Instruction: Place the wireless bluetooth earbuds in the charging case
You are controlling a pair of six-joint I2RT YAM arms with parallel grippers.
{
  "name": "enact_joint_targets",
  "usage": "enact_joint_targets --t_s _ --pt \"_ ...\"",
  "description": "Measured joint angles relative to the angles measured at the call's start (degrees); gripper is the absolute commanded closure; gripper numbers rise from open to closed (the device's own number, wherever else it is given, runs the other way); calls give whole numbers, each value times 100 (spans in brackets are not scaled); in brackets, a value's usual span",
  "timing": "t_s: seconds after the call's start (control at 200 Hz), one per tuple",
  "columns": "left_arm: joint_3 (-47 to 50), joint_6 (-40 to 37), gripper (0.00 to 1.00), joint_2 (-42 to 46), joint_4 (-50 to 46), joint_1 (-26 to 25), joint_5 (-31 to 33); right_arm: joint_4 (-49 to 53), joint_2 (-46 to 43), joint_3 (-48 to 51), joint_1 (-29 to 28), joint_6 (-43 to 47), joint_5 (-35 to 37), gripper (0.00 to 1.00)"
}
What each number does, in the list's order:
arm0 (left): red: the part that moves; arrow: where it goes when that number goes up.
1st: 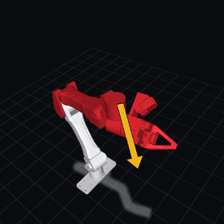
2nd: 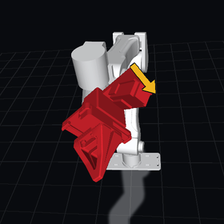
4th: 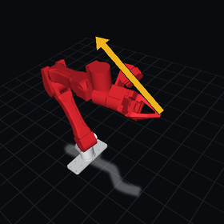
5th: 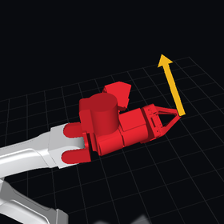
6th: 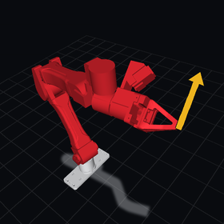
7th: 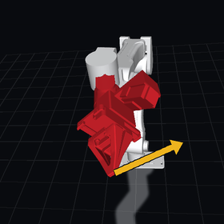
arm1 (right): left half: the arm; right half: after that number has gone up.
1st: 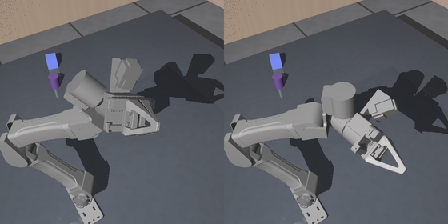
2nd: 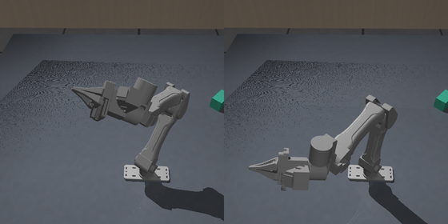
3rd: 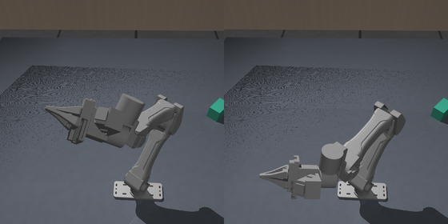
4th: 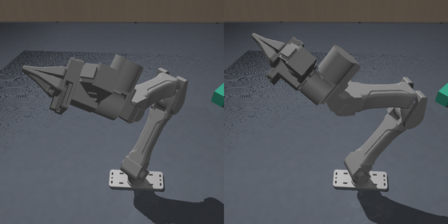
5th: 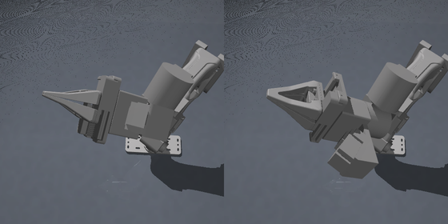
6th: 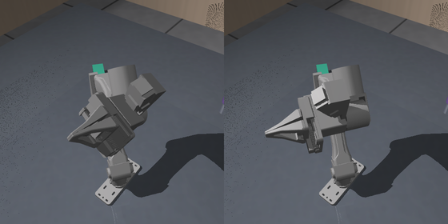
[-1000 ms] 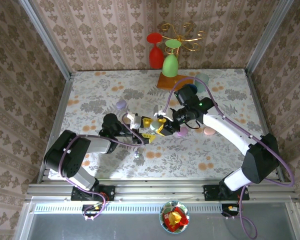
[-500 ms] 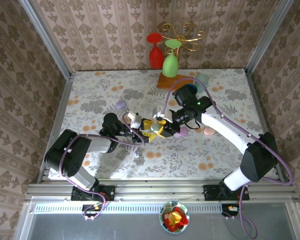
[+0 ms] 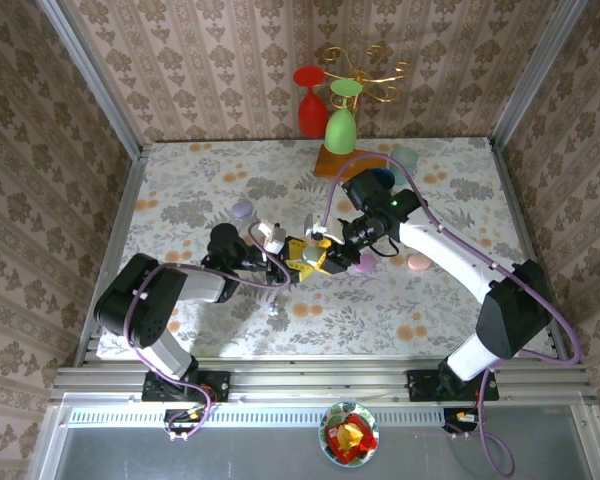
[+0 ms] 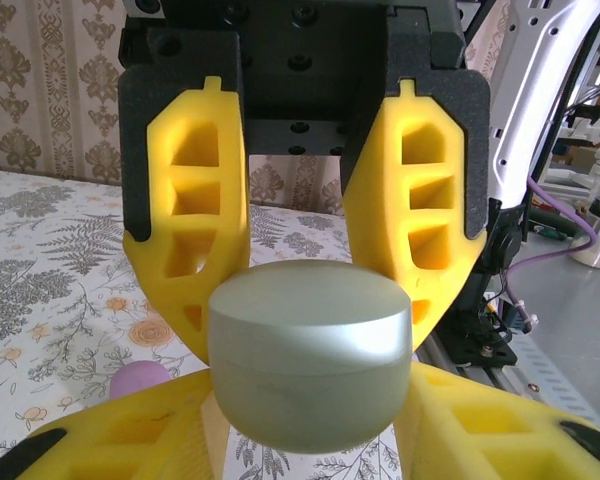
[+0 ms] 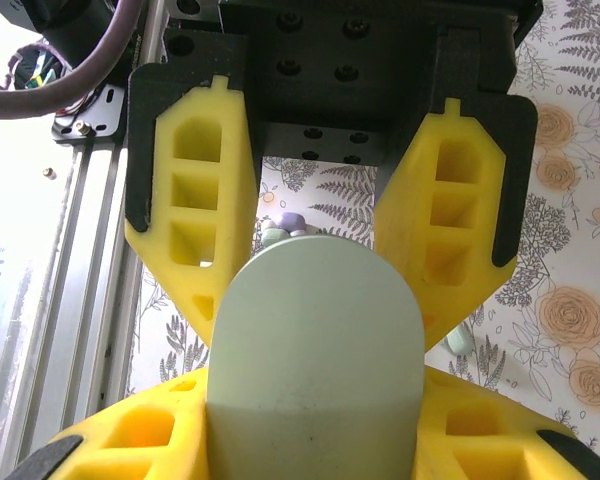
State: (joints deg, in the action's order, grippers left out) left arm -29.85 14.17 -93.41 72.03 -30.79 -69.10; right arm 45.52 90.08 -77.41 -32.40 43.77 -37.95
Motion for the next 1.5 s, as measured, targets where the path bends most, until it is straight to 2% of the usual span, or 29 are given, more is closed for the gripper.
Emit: enact_joint_targets --t_s 0.35,0.945,1.125,1.43,1.5 --pt "-48 66 48 -31 0 -31 -37 120 26 -66 15 26 24 80" --pt "-59 188 47 -42 2 -26 -35 118 42 -68 26 105 24 81" --pt "-118 229 42 -103 7 -26 -4 120 42 -68 4 131 2 81" --pt "-142 293 66 -118 2 7 -33 85 42 -68 24 90 105 81" --pt "-142 313 72 -125 -2 9 -33 79 42 -68 26 83 120 78"
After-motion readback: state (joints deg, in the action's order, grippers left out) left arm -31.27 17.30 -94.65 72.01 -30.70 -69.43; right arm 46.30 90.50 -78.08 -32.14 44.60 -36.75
